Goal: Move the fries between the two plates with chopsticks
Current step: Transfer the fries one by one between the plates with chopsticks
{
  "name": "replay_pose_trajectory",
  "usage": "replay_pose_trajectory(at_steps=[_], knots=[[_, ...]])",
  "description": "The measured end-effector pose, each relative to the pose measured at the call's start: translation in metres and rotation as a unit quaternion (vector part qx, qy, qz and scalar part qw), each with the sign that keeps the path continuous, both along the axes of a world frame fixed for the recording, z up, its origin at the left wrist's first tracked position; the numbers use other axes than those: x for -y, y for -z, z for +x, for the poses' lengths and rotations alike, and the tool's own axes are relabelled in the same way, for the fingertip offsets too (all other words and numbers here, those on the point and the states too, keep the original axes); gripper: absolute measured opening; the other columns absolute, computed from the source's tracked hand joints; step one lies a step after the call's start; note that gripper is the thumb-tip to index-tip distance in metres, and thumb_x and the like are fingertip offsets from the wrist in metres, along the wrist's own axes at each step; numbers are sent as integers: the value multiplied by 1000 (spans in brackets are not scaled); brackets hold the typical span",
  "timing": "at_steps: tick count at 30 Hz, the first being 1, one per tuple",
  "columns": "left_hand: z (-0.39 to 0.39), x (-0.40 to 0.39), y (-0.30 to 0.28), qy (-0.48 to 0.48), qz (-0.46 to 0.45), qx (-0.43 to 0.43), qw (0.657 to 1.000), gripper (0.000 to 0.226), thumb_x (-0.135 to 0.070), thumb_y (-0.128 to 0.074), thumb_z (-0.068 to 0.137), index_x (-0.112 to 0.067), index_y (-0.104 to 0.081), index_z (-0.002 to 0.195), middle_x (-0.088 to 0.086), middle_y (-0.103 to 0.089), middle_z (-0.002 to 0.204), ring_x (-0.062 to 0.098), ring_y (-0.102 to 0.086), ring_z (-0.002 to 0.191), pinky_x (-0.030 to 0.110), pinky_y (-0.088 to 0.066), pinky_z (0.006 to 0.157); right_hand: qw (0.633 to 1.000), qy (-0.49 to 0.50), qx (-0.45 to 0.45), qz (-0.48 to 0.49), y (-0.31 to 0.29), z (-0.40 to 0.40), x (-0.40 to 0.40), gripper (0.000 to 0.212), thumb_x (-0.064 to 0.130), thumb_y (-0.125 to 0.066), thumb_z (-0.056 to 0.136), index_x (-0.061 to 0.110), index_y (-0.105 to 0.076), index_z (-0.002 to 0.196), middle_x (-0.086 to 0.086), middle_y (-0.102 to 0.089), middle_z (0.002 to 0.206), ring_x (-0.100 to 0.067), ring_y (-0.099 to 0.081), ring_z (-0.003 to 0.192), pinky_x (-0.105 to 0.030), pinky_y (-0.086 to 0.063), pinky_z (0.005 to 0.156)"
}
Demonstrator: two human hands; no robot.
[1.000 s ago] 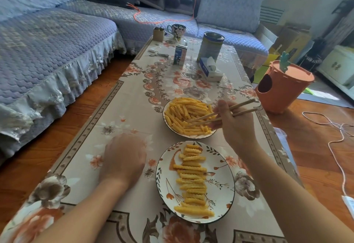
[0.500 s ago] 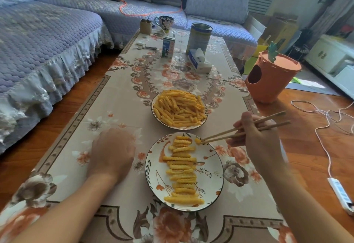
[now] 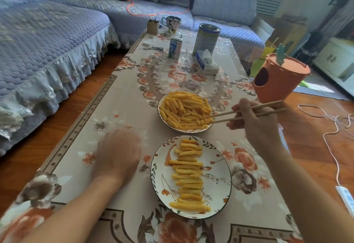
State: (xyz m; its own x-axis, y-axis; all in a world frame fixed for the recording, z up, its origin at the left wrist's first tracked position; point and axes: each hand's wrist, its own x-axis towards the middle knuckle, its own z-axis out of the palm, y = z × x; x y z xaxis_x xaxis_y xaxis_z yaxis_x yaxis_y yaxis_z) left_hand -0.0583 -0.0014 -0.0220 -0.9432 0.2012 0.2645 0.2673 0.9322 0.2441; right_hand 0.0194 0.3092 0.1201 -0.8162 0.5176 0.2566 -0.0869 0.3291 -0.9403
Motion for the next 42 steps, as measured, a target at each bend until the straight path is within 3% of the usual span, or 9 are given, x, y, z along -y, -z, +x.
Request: replay_pose_trajectory(at_steps=[6, 11, 16, 23, 28, 32, 36, 42], knots=[[-1, -1, -1, -2, -1, 0, 1000, 32, -37, -44, 84, -23, -65, 104, 5, -60, 108, 28, -50, 101, 46, -43, 88, 1000, -21, 6, 19, 16, -32, 20, 29, 25, -59, 102, 2, -71, 89, -6, -66, 61, -24, -68, 51, -32, -60, 52], [-1, 0, -1, -2, -3, 7, 1000, 34, -39, -43, 85, -24, -66, 106, 5, -60, 110, 28, -50, 103, 45, -43, 90, 999, -16, 13, 48, 21, -41, 33, 30, 36, -59, 100, 12, -71, 85, -6, -68, 63, -27, -70, 52, -47, -61, 55], [-1, -1, -3, -2, 1, 13, 1000, 39, -40, -39, 84, -22, -66, 107, 7, -61, 112, 30, -51, 105, 46, -43, 90, 999, 11, -13, 40, 4, -21, 31, 36, 35, -55, 102, 8, -68, 81, -5, -66, 53, -20, -67, 46, -30, -58, 48], [-1, -1, -4, 0, -3, 13, 1000, 40, -39, -38, 85, -20, -65, 108, 9, -61, 112, 31, -50, 104, 47, -43, 90, 997, 46, 27, 62, -23, 54, 9, 43, 39, -51, 98, 2, -66, 82, -16, -62, 55, -21, -64, 43, -22, -52, 42], [1, -1, -4, 0, 1, 13, 1000, 40, -39, -38, 85, -19, -65, 107, 11, -60, 112, 32, -50, 103, 47, -42, 89, 994, 43, 74, 65, 0, 71, 7, 42, 42, -54, 99, 6, -69, 82, -12, -67, 55, -27, -67, 47, -37, -56, 50], [1, -1, -6, 1, 0, 15, 1000, 39, -39, -38, 86, -18, -64, 107, 11, -60, 111, 32, -50, 103, 47, -42, 89, 996, 21, 63, 56, 4, 67, 19, 37, 34, -55, 99, 4, -69, 82, -17, -65, 57, -21, -66, 44, -25, -52, 44], [1, 0, -4, 4, 8, 14, 1000, 39, -39, -37, 86, -18, -63, 107, 12, -59, 111, 33, -49, 103, 48, -42, 89, 996, 15, 54, 65, -2, 69, 15, 36, 36, -56, 99, 7, -69, 83, -11, -66, 57, -28, -68, 48, -38, -58, 50], [1, -2, -4, -1, 5, 12, 1000, 36, -38, -40, 85, -19, -63, 105, 10, -59, 108, 32, -49, 101, 47, -42, 88, 998, 58, -9, 14, -22, 57, -2, 37, 39, -57, 96, 7, -69, 84, -6, -65, 59, -25, -67, 47, -33, -58, 47]])
